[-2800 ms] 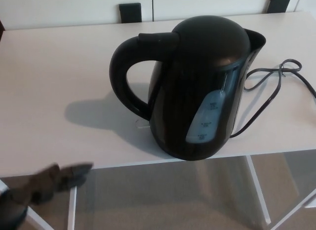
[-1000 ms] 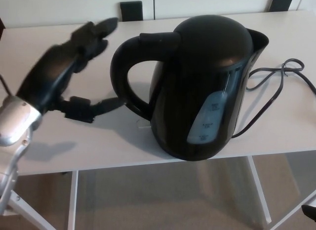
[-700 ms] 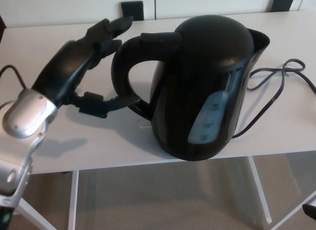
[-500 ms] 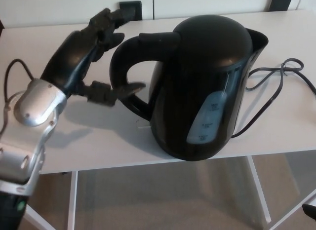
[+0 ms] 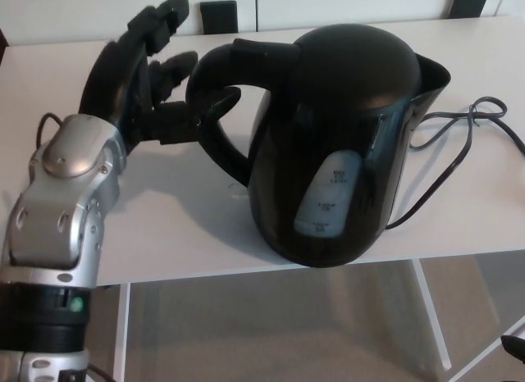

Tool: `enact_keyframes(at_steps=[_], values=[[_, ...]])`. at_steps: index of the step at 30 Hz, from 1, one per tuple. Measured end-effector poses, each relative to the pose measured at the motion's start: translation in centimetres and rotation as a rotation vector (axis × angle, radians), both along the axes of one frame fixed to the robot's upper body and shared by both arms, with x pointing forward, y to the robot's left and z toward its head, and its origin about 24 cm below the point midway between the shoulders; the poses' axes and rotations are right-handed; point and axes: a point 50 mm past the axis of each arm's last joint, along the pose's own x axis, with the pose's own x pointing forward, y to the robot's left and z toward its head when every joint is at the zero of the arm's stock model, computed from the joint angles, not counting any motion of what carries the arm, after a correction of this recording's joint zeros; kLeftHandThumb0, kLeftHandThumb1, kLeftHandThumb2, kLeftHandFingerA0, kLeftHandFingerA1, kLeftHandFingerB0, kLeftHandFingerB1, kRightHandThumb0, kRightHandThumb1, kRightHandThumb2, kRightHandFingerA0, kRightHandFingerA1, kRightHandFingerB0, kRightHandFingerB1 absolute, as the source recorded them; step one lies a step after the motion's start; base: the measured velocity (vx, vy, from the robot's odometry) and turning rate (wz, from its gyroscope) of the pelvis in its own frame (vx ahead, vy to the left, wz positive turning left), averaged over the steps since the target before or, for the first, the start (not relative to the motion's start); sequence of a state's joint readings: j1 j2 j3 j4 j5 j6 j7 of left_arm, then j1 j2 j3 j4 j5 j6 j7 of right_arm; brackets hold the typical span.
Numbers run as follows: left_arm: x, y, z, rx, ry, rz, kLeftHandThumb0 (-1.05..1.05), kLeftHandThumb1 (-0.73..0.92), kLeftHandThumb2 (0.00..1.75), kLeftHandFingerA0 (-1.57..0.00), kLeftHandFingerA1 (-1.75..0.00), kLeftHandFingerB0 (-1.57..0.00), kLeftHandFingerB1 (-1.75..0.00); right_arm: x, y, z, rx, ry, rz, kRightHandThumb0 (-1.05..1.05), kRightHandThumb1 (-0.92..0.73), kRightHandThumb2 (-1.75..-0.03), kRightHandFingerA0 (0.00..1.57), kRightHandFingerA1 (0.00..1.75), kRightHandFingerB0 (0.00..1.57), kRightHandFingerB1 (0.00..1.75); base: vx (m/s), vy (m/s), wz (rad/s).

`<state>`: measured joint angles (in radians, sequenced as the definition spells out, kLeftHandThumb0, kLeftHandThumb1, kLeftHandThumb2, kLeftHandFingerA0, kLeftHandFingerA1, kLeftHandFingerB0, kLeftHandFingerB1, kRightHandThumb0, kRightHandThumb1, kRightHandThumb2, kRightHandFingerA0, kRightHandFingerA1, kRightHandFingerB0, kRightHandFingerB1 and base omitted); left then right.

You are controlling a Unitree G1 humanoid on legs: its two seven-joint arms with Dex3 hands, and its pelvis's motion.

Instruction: The robot walk towards a table in front and uses its left hand to pick up the pot from the base and places it on the table

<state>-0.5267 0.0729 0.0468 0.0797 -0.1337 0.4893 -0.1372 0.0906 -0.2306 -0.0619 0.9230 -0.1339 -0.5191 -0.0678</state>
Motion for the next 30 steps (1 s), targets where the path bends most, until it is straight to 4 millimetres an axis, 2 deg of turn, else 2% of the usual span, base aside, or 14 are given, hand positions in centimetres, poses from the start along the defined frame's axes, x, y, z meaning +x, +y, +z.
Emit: enact_keyframes(at_steps=[4,5,6,9,10,15,16,17,18,24,25,26,27,30], values=[[0.0,-0.2,-0.4,-0.017,0.026,-0.001,-0.24,0.46,0.56,-0.13,-0.35,-0.07,-0.22,0.1,0.0,0.1,-0.002,-0.006,0.001,-0.4,-0.47,-0.7,0.54,0.51,0.31,0.44,0.0,0.0,0.0],[0.0,-0.3,-0.4,-0.019,0.029,-0.003,-0.28,0.44,0.6,-0.11,-0.37,-0.1,-0.19,0.2,0.0,0.1,-0.002,-0.008,0.001,-0.41,-0.47,-0.71,0.54,0.52,0.31,0.44,0.0,0.0,0.0],[0.0,-0.4,-0.5,-0.022,0.035,-0.007,-0.17,0.44,0.9,-0.02,-0.49,0.0,-0.48,0.2,0.0,0.1,-0.003,-0.009,0.001,-0.41,-0.47,-0.71,0.54,0.52,0.31,0.44,0.0,0.0,0.0],[-0.2,-0.9,-0.8,-0.029,0.055,-0.018,-0.15,0.45,0.91,-0.02,-0.49,0.0,-0.48,0.3,0.0,0.2,-0.004,-0.011,0.001,-0.4,-0.46,-0.71,0.54,0.52,0.31,0.44,0.0,0.0,0.0],[-0.2,-1.0,-0.9,-0.029,0.058,-0.019,-0.23,0.45,0.57,-0.16,-0.35,-0.12,-0.29,0.3,0.0,0.2,-0.005,-0.012,0.001,-0.31,-0.56,-0.57,0.58,0.43,0.35,0.35,0.0,0.0,0.0],[-0.4,-1.7,-1.3,-0.023,0.081,-0.037,-0.29,0.46,0.58,-0.14,-0.34,-0.12,-0.29,0.4,0.0,0.2,-0.007,-0.017,-0.002,-0.33,-0.56,-0.57,0.59,0.42,0.36,0.35,0.0,0.0,0.0],[-0.5,-1.8,-1.4,-0.02,0.084,-0.043,-0.21,0.35,0.87,-0.07,-0.51,-0.06,-0.5,0.5,0.0,0.3,-0.008,-0.019,-0.003,-0.32,-0.55,-0.57,0.58,0.42,0.36,0.36,0.0,0.0,0.0],[-0.5,-2.0,-1.4,-0.016,0.085,-0.049,-0.21,0.35,0.87,-0.07,-0.51,-0.06,-0.5,0.5,0.0,0.3,-0.008,-0.021,-0.003,-0.32,-0.55,-0.57,0.58,0.42,0.36,0.36,0.0,0.0,0.0],[-0.5,-2.2,-1.5,-0.009,0.087,-0.056,-0.44,0.4,0.62,-0.2,-0.39,-0.11,-0.32,0.5,0.0,0.3,-0.008,-0.022,-0.004,-0.31,-0.56,-0.57,0.58,0.43,0.36,0.36,0.0,0.0,0.0],[-0.5,-3.5,-1.8,0.074,0.079,-0.06,-0.43,0.46,0.66,-0.35,-0.43,-0.18,-0.35,0.7,-0.1,0.4,-0.006,-0.029,-0.009,-0.32,-0.56,-0.57,0.58,0.42,0.38,0.36,0.0,0.0,0.0],[-0.5,-3.7,-1.8,0.094,0.075,-0.051,-0.37,0.6,0.61,-0.53,-0.44,-0.17,-0.29,0.7,-0.1,0.4,-0.006,-0.03,-0.008,-0.31,-0.57,-0.57,0.59,0.42,0.39,0.36,0.0,0.0,0.0],[-0.4,-3.9,-1.8,0.115,0.07,-0.038,-0.37,0.6,0.61,-0.53,-0.44,-0.17,-0.29,0.8,-0.1,0.4,-0.006,-0.031,-0.008,-0.31,-0.57,-0.57,0.59,0.42,0.39,0.36,0.0,0.0,0.0],[-0.3,-4.1,-1.9,0.145,0.064,-0.023,-0.26,0.77,0.64,-0.92,-0.57,-0.23,-0.29,0.8,0.0,0.5,-0.006,-0.034,-0.006,-0.39,-0.47,-0.71,0.55,0.52,0.36,0.45,0.0,0.0,0.0],[0.0,-4.4,-2.1,0.203,0.049,0.009,-0.27,0.87,0.68,-0.99,-0.57,-0.33,-0.32,0.8,0.0,0.5,-0.006,-0.035,-0.005,-0.4,-0.47,-0.72,0.56,0.52,0.36,0.46,0.0,0.0,0.0]])
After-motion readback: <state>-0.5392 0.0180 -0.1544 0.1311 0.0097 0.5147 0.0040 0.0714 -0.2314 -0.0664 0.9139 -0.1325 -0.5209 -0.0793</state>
